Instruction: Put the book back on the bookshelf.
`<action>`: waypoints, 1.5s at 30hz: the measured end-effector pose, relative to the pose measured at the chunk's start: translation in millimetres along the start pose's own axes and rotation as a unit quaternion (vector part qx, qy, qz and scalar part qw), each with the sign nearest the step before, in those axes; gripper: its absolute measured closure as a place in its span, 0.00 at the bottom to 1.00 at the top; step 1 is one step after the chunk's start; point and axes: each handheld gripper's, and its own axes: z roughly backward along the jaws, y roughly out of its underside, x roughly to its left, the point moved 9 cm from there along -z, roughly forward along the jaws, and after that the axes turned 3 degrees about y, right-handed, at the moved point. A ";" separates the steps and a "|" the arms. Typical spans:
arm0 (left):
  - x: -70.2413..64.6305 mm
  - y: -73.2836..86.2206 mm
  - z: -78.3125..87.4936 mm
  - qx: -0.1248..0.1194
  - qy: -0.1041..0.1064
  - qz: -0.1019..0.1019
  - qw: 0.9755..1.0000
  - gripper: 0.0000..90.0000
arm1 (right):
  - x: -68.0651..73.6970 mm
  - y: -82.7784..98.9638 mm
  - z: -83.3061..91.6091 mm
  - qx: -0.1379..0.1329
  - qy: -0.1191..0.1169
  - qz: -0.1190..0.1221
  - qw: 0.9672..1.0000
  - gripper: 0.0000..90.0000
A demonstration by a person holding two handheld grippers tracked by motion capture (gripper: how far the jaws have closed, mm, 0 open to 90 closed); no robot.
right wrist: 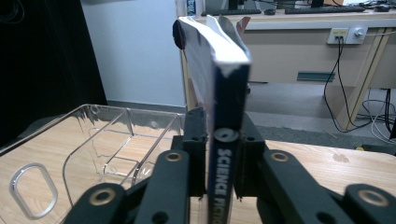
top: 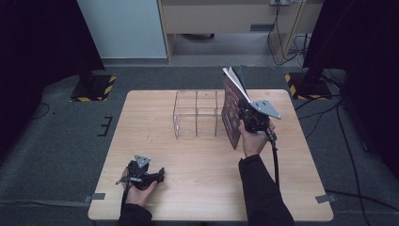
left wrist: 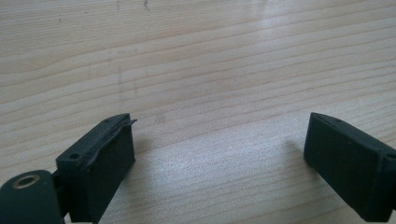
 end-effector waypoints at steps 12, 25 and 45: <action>0.0 0.0 0.0 0.000 0.000 0.000 1.000 0.09 | -3.8 0.3 -1.4 0.001 -0.008 0.002 1.000 0.36; 0.0 0.0 0.0 0.000 0.000 0.000 1.000 0.09 | -16.7 13.9 24.7 0.018 -0.028 0.013 0.999 0.18; 0.0 0.0 0.0 0.000 0.000 0.000 1.000 0.09 | -77.5 142.3 79.4 0.168 -0.068 0.041 0.983 0.11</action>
